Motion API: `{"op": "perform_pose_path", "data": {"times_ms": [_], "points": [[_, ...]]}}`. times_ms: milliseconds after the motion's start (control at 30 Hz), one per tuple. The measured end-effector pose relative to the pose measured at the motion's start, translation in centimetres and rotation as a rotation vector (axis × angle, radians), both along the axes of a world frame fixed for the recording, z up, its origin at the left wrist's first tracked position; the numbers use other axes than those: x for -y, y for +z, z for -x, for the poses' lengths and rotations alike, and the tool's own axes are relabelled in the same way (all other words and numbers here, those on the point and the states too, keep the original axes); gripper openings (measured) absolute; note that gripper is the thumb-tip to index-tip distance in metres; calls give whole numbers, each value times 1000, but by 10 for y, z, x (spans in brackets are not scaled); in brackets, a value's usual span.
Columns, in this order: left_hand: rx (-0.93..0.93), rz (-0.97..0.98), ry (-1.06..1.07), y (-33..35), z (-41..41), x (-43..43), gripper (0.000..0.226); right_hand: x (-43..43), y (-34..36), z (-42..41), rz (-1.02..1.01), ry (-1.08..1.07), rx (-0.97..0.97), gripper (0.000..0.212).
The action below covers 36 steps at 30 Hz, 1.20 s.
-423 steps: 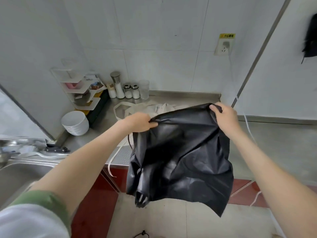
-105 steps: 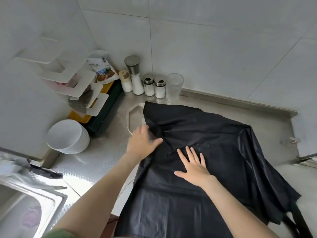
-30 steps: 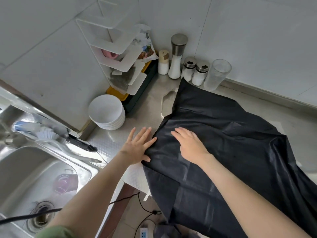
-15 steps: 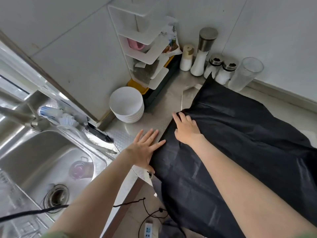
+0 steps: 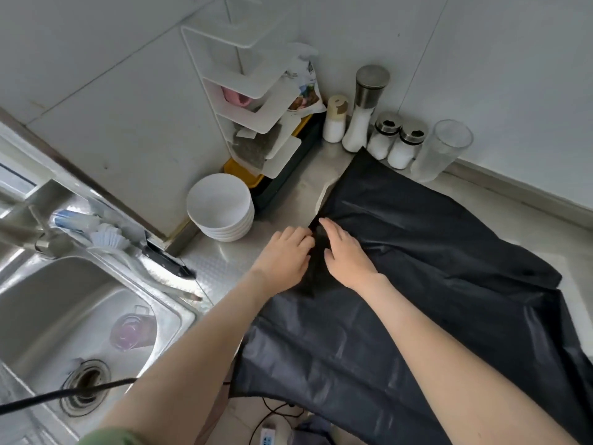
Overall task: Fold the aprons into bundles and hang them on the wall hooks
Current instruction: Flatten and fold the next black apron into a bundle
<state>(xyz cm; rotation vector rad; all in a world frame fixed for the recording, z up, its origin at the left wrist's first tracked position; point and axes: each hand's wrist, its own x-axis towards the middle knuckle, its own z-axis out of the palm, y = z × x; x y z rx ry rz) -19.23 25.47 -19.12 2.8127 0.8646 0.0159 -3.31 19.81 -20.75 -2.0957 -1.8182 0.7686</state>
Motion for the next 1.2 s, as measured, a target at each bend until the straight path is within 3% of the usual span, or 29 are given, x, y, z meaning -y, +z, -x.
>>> {"op": "perform_pose_path", "data": {"times_ms": [67, 200, 333, 433, 500, 567, 667, 767, 833, 1000, 1133, 1200], "points": [[67, 21, -57, -9, -20, 4, 33, 1, 2, -13, -60, -33, 78, 61], [30, 77, -20, -19, -60, 19, 44, 26, 14, -49, -77, -178, 135, 57], [27, 81, 64, -9, -129, 49, 45, 87, 26, -118, -104, -465, 165, 52], [77, 107, -26, 1, -184, 81, 41, 151, 34, -175, -96, -717, 188, 51], [134, 105, -147, 6, -220, 108, 42, 202, 36, -214, 17, -909, 217, 50], [131, 130, -246, 5, -247, 130, 46, 256, 29, -248, 264, -1029, 216, 39], [38, 156, -350, 2, -281, 164, 58, 326, 16, -271, 500, -1027, -10, 29], [-167, 87, -406, -11, -303, 188, 65, 362, 14, -272, 481, -1016, -229, 16], [-226, 29, -391, -23, -302, 191, 74, 367, 14, -270, 486, -954, -254, 5], [-246, -67, -400, -50, -287, 183, 92, 377, 19, -289, 207, -1111, -101, 23], [-294, 15, -332, -50, -285, 184, 101, 378, 26, -307, 76, -1138, -19, 18], [-350, 37, -294, -45, -290, 186, 109, 375, 31, -311, 14, -1098, 48, 26]]}}
